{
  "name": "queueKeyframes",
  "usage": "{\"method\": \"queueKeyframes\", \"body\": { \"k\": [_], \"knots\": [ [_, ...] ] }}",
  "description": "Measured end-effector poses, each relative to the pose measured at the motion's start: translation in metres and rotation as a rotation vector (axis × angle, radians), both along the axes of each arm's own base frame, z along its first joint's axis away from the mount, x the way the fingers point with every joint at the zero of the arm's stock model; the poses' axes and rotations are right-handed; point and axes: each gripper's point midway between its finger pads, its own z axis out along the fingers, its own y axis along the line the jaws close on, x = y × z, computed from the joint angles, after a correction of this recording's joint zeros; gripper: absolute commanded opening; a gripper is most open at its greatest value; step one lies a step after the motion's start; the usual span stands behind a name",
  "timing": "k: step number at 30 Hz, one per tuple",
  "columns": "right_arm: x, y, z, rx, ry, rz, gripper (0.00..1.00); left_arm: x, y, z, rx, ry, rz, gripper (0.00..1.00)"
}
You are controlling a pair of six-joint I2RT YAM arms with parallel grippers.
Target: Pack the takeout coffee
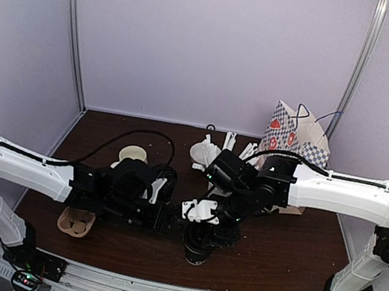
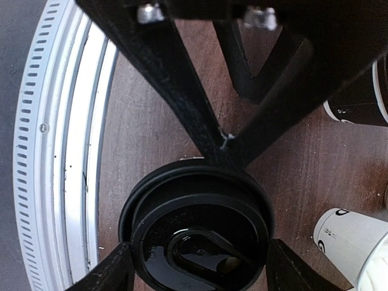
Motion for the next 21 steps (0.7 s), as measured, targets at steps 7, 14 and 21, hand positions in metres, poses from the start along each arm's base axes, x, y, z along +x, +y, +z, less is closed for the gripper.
{"method": "queueKeyframes", "body": {
  "k": [7,14,21],
  "knots": [
    [0.003,-0.001,0.000,0.023,-0.001,-0.073,0.69,0.008,-0.015,0.002,-0.069,0.015,0.013,0.47],
    [0.006,-0.002,0.000,0.025,-0.006,-0.113,0.69,0.010,-0.022,0.003,-0.110,0.056,0.013,0.39],
    [0.007,-0.002,0.000,0.028,-0.004,-0.121,0.69,0.006,-0.014,-0.001,-0.105,0.085,0.036,0.40]
  ]
}}
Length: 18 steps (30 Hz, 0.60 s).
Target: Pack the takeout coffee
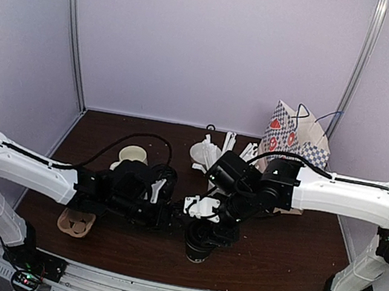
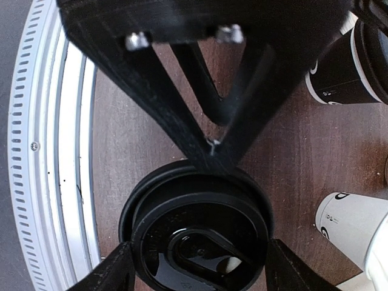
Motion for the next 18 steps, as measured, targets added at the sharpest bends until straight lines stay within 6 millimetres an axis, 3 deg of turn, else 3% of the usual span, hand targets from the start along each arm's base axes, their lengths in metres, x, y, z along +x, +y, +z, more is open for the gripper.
{"method": "queueKeyframes", "body": {
  "k": [8,18],
  "knots": [
    [0.000,0.000,0.000,0.000,0.001,-0.002,0.69,-0.007,0.022,-0.013,0.016,0.039,0.048,0.41],
    [0.000,0.000,0.000,0.000,0.001,-0.003,0.68,-0.009,0.009,-0.010,-0.045,0.041,0.014,0.40]
  ]
}}
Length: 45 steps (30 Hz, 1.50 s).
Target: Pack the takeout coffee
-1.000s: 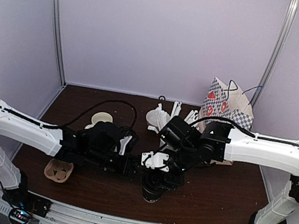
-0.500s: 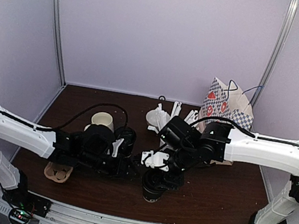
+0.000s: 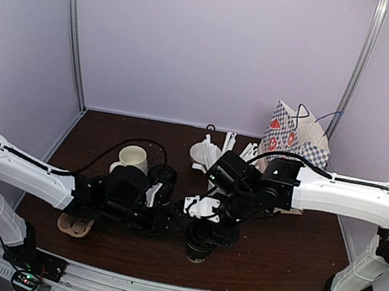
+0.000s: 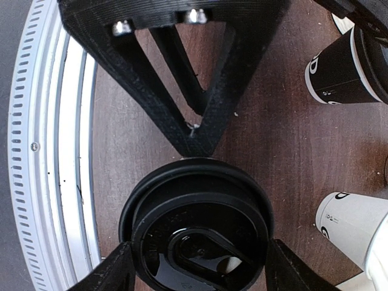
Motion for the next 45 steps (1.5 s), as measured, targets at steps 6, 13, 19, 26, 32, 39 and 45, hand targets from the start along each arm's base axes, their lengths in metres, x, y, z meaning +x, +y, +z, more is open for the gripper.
{"method": "queueKeyframes", "body": {
  "k": [6,13,19,26,32,39,45],
  "knots": [
    [0.000,0.000,0.000,-0.003,0.002,-0.003,0.68,0.000,-0.004,-0.004,-0.005,0.006,-0.013,0.40],
    [0.001,-0.002,-0.001,-0.013,0.000,-0.010,0.68,0.002,-0.008,-0.007,-0.009,0.018,-0.021,0.41],
    [0.001,-0.003,-0.001,-0.015,-0.002,-0.011,0.68,0.004,-0.005,-0.003,-0.012,0.004,-0.002,0.44],
    [0.001,-0.003,-0.001,-0.014,-0.004,-0.011,0.68,0.007,-0.005,0.026,-0.082,-0.071,0.009,0.42],
    [0.001,-0.003,-0.001,-0.017,-0.004,-0.012,0.68,0.005,-0.009,0.002,-0.037,-0.033,-0.007,0.34],
    [0.001,-0.003,-0.001,-0.016,-0.004,-0.012,0.68,0.003,-0.014,0.008,-0.073,-0.035,-0.025,0.32],
    [0.001,-0.003,-0.001,-0.018,-0.003,-0.013,0.68,0.004,-0.020,0.007,-0.109,-0.015,-0.033,0.24]
  ]
}}
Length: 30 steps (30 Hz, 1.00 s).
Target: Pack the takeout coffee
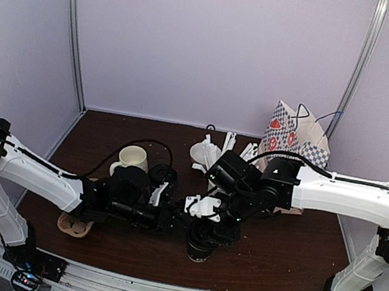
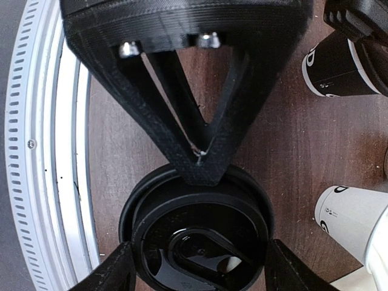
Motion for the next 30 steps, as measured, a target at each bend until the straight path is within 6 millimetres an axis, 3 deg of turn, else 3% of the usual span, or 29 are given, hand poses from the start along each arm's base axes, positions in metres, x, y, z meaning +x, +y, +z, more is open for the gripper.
{"method": "queueKeyframes", "body": {
  "k": [4,16,24,30],
  "knots": [
    [0.000,0.000,0.000,-0.002,0.005,-0.005,0.67,0.002,-0.003,0.002,-0.046,0.019,-0.010,0.15],
    [0.002,-0.005,-0.002,-0.023,0.018,-0.035,0.67,0.010,-0.012,-0.002,-0.249,0.105,-0.039,0.15],
    [0.003,-0.006,-0.006,-0.037,0.024,-0.038,0.67,0.011,-0.010,-0.010,-0.427,0.214,-0.016,0.18],
    [0.004,-0.005,-0.006,-0.031,0.024,-0.038,0.66,0.011,-0.009,-0.013,-0.390,0.264,0.016,0.26]
  ]
}}
